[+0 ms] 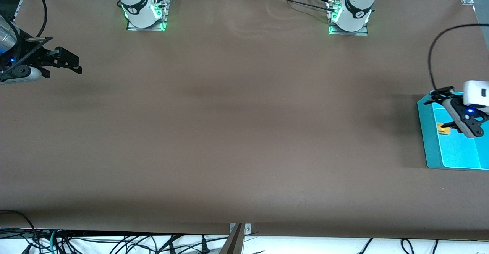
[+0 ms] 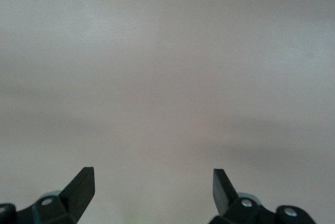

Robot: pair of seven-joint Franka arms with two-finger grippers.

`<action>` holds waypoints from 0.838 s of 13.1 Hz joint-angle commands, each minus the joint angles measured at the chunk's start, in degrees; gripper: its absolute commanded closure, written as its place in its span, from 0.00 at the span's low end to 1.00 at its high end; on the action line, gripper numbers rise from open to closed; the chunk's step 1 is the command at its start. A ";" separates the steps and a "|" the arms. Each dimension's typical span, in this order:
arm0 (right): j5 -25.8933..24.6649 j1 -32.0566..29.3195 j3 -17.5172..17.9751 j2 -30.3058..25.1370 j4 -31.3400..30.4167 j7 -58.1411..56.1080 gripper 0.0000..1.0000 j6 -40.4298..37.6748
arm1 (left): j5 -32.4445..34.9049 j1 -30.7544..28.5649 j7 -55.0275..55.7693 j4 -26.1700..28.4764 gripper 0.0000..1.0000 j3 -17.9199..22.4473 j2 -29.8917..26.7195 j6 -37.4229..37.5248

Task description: Wind and store yellow beetle car

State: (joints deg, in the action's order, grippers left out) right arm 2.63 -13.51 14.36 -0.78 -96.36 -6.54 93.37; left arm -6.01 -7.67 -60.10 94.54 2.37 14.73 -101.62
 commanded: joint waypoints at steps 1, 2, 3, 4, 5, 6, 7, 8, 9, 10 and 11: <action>0.10 -0.20 0.14 0.43 1.27 0.21 0.00 -1.26 | -0.67 0.99 13.65 0.82 0.00 -2.44 -3.56 1.86; 0.10 -0.20 0.14 0.43 1.27 0.21 0.00 -1.26 | -0.67 1.08 17.87 0.82 0.00 -2.72 -4.44 1.95; 0.10 -0.20 0.14 0.43 1.27 0.21 0.00 -1.26 | -0.41 1.77 23.05 0.82 0.00 -2.81 -5.40 2.82; 0.10 -0.20 0.14 0.35 1.27 0.30 0.00 -1.26 | -0.15 2.39 29.71 0.82 0.00 -2.81 -6.28 3.53; 0.10 -0.20 0.14 0.43 1.27 0.21 0.00 -1.26 | -0.15 3.18 36.91 0.82 0.00 -2.90 -7.08 4.58; 0.18 -0.20 0.14 0.43 1.27 0.21 0.00 -1.26 | -0.15 4.14 44.55 0.82 0.00 -2.98 -7.52 6.15; 0.10 -0.20 0.14 0.43 1.27 0.30 0.00 -1.26 | -0.06 4.94 52.03 0.82 0.00 -3.07 -8.13 6.95; 0.18 -0.20 0.14 0.43 1.27 0.21 0.00 -1.26 | -0.06 5.29 55.93 0.82 0.00 -3.25 -8.22 7.31; 0.10 -0.20 0.14 0.43 1.27 0.30 0.00 -1.26 | 0.03 5.30 56.32 0.47 0.00 -3.60 -8.23 8.01; 0.10 -0.20 0.14 0.43 1.27 0.30 0.00 -1.26 | 0.55 5.03 56.32 -0.66 0.00 -3.51 -8.14 8.10; 0.10 -0.20 0.14 0.35 1.27 0.21 0.00 -1.26 | 2.91 5.21 56.23 -2.24 0.00 -3.51 -7.70 7.93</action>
State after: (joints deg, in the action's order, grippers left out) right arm 2.63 -13.51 14.36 -0.75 -96.37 -6.54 93.36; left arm -5.52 -2.36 -5.16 94.38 -1.23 7.25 -94.53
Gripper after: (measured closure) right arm 0.000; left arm 0.000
